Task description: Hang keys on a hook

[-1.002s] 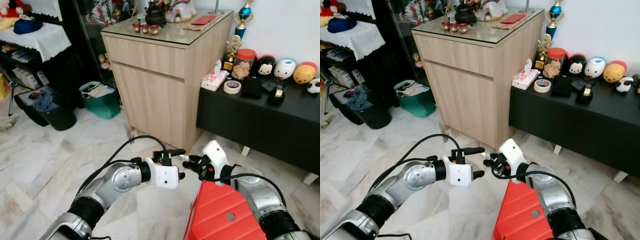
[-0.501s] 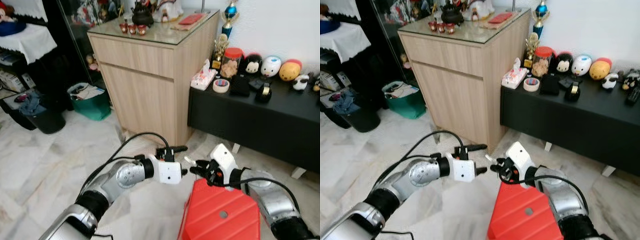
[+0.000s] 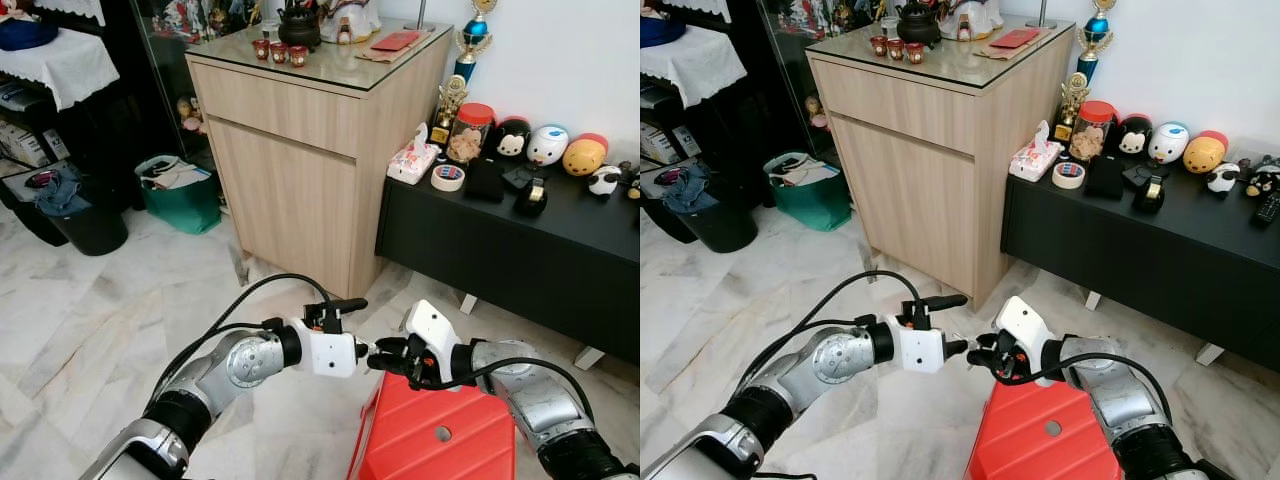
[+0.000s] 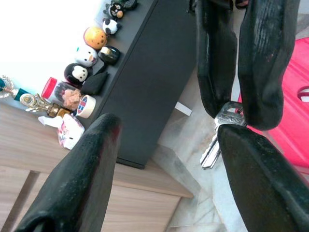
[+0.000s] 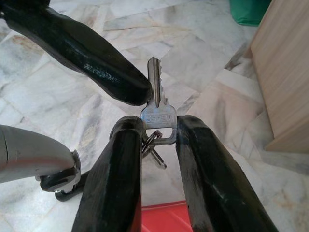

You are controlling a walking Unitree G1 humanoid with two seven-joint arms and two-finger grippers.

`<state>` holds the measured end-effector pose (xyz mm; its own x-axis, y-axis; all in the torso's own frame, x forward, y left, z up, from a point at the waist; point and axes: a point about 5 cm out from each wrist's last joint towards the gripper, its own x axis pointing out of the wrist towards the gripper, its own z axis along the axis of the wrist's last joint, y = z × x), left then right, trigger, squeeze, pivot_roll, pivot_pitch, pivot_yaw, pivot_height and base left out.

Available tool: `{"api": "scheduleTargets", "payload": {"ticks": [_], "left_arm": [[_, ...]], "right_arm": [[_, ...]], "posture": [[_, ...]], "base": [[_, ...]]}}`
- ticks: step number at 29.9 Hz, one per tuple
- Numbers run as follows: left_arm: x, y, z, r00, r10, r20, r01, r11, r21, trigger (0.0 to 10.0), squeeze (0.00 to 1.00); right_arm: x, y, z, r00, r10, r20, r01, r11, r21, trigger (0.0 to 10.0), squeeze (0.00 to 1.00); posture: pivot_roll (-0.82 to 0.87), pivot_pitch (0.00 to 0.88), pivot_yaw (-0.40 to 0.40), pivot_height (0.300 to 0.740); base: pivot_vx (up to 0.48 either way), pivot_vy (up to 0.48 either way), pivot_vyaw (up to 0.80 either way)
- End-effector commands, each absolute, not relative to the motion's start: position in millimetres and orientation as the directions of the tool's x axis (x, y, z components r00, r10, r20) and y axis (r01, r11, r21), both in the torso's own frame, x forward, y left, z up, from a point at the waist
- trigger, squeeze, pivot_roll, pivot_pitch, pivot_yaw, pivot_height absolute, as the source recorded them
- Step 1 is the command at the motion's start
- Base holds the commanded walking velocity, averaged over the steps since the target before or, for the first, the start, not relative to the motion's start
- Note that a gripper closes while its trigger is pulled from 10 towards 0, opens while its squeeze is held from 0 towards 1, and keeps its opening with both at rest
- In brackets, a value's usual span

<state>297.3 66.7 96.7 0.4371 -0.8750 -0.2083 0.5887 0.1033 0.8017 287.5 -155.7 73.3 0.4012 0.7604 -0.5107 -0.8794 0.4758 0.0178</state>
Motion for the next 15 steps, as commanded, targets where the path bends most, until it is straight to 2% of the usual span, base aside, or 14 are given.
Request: {"api": "scheduleTargets", "payload": {"ticks": [1, 7, 15], "left_arm": [[293.3, 69.2, 91.1, 0.416, -0.874, -0.254, 0.585, 0.043, 0.81, 10.0, 0.0], [288.2, 70.1, 88.2, 0.385, -0.879, -0.281, 0.55, -0.026, 0.835, 10.0, 0.0], [288.2, 69.8, 89.4, 0.398, -0.88, -0.258, 0.52, -0.016, 0.854, 10.0, 0.0]], "right_arm": [[288.4, -154.4, 79.7, 0.393, 0.767, -0.507, -0.891, 0.453, -0.005, 10.0, 0.0], [290.3, -156.0, 81.8, 0.386, 0.767, -0.513, -0.896, 0.444, -0.011, 10.0, 0.0], [289.6, -154.9, 81.9, 0.378, 0.77, -0.514, -0.9, 0.435, -0.011, 10.0, 0.0]], "posture": [[-0.04, 0.0, -0.015, 0.74], [-0.04, 0.0, -0.017, 0.74], [-0.05, 0.0, -0.016, 0.74]], "base": [[0.0, 0.0, 0.0], [0.0, 0.0, 0.0], [0.0, 0.0, 0.0]]}}
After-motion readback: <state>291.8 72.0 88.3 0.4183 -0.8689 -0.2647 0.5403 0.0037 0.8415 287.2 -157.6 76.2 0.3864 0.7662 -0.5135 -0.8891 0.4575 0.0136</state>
